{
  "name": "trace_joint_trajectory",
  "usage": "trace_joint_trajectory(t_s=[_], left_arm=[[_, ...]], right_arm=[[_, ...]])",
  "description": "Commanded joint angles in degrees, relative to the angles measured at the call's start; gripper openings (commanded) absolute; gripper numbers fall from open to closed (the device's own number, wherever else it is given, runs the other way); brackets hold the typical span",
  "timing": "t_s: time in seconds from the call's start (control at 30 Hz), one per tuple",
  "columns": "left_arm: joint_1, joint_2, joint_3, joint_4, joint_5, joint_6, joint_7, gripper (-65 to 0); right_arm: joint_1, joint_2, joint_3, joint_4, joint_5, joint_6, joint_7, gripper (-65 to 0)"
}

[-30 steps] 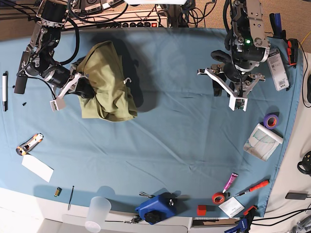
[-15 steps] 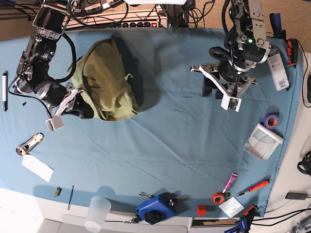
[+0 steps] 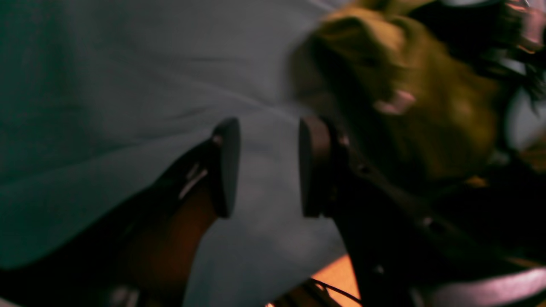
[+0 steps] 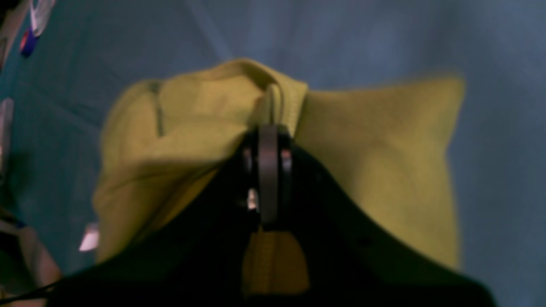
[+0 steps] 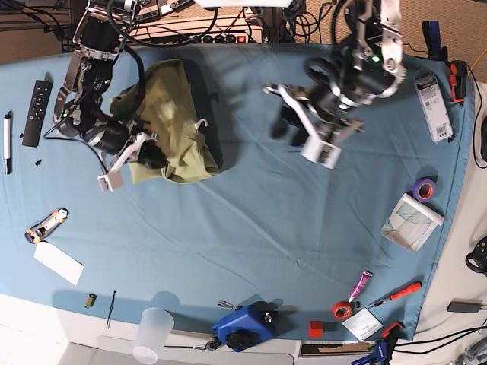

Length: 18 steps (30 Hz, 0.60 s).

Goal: Layout the t-shirt on the table in an organized manner, then fold the t-shirt properly
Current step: 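Move the left gripper to the shirt bundle and grasp its edge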

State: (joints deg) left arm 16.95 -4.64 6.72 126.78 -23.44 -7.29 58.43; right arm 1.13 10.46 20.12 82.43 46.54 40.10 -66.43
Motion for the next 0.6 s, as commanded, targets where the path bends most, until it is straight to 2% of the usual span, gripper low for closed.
trace_joint_trajectory(t_s=[0.0, 0.17, 0.27, 0.4, 0.5, 0.57], left_arm=[[-0.3, 0.2, 1.8, 0.9, -0.3, -0.3, -1.1, -43.5], [-0.3, 0.2, 12.0, 0.9, 5.7, -0.2, -1.6, -43.5], [-0.3, 0.2, 16.5, 0.9, 9.0, 3.9, -3.6, -43.5], [-0.3, 1.4, 19.4, -0.4, 13.6, 8.8, -5.0, -39.7], [-0.3, 3.1, 19.4, -2.4, 14.3, 8.8, -7.6, -32.3], [-0.6, 3.6, 19.4, -2.7, 14.3, 8.8, -8.2, -31.3]], right_arm=[[0.8, 0.7, 0.1, 0.2, -0.3, -0.1, -0.3, -65.0], [0.8, 1.3, 1.1, 3.7, 8.7, -0.1, -1.2, -65.0], [0.8, 1.8, 3.5, 10.1, 10.2, -0.1, -2.3, -65.0], [0.8, 1.8, 9.6, 19.3, 5.9, -0.1, -4.0, -65.0], [0.8, 1.8, 14.2, 23.1, -1.0, -0.1, -4.7, -65.0], [0.5, 2.0, 16.6, 23.3, -5.1, -0.1, -4.7, -65.0]])
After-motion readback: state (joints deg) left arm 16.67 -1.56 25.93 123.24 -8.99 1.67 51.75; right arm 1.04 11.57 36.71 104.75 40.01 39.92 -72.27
